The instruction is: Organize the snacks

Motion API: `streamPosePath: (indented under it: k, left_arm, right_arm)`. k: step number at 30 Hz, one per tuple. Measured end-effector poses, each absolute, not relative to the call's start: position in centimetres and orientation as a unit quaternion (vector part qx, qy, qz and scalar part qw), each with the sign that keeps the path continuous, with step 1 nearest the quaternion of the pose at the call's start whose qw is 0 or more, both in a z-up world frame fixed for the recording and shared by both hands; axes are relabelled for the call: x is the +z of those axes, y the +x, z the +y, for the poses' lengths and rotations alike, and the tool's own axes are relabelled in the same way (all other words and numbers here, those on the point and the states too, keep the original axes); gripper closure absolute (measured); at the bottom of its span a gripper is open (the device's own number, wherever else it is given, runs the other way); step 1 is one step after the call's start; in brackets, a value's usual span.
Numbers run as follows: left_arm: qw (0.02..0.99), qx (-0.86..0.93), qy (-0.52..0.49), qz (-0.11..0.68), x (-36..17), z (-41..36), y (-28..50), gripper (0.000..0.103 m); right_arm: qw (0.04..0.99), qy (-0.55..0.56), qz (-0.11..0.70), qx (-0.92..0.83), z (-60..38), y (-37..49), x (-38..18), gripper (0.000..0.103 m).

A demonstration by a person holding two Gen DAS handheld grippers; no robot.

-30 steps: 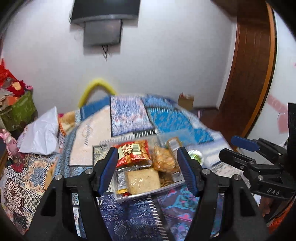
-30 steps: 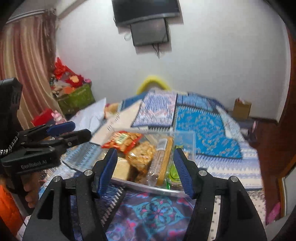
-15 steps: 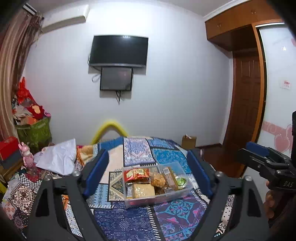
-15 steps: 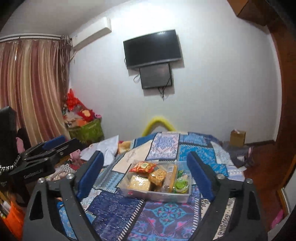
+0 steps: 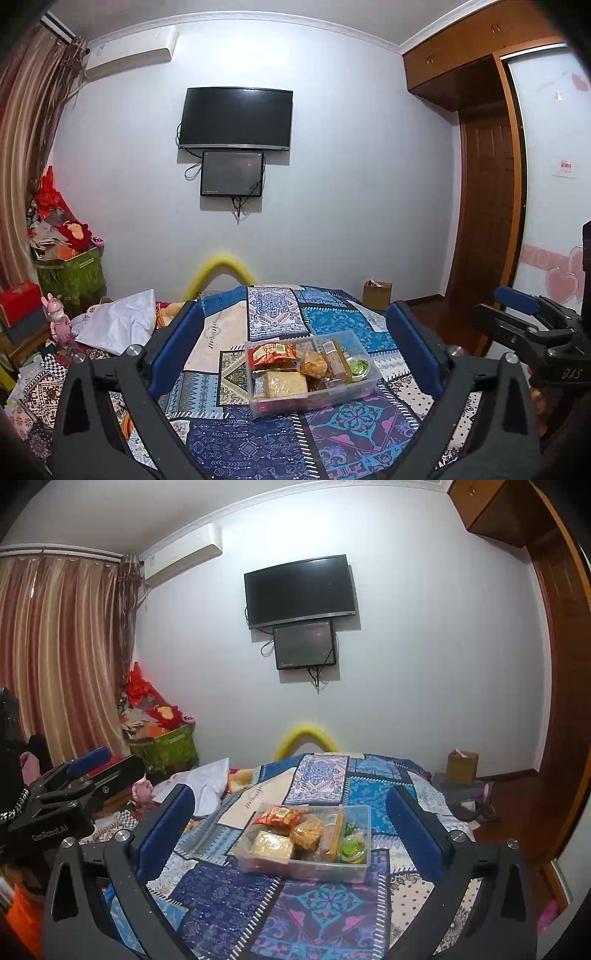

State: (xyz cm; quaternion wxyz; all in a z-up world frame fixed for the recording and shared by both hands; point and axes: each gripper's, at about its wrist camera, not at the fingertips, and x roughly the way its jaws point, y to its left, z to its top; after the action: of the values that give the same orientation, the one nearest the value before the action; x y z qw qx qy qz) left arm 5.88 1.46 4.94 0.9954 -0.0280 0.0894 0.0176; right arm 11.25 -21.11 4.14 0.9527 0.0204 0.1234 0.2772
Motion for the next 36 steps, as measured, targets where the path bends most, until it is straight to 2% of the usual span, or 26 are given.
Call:
streamPosePath:
  k: [36]
  left_arm:
    - [0.995,0.02,-0.031,0.098,4.55,1.46,5.84,0.003]
  right_arm:
    - [0.953,0.025,0.12,0.277,-21.33,10.66,4.29,0.0]
